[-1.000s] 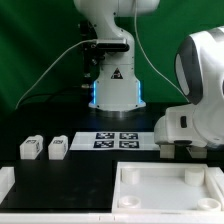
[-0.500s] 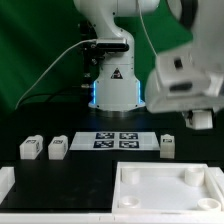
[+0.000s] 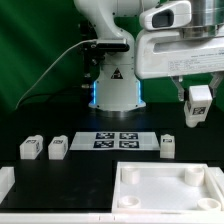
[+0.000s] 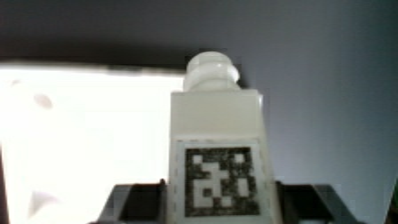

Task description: Assemble one leg

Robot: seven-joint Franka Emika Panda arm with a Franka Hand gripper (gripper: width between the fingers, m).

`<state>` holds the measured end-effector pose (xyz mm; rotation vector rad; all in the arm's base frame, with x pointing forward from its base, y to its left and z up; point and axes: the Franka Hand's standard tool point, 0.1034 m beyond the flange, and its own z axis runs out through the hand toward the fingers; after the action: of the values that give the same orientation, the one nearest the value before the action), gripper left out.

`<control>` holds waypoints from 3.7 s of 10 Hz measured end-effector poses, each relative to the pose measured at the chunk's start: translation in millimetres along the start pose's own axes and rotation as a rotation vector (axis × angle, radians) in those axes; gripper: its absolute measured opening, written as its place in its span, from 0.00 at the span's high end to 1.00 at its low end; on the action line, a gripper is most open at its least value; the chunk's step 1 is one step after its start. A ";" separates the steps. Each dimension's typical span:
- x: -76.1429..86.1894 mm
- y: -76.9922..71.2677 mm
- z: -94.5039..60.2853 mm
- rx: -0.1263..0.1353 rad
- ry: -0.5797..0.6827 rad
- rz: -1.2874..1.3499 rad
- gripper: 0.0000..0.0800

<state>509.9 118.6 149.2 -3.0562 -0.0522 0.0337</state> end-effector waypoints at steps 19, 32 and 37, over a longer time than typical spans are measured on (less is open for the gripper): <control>115.6 16.0 55.2 0.029 0.637 -0.072 0.64; 111.0 15.6 56.1 0.013 0.638 -0.123 0.64; 110.8 17.0 55.9 0.007 0.632 -0.136 0.64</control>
Offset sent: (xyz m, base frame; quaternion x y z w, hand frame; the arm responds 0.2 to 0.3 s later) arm 0.1000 -0.0277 0.0616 -0.0153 0.2393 -0.0536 0.9694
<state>619.9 110.3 89.7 -2.8910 -0.2115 -0.9220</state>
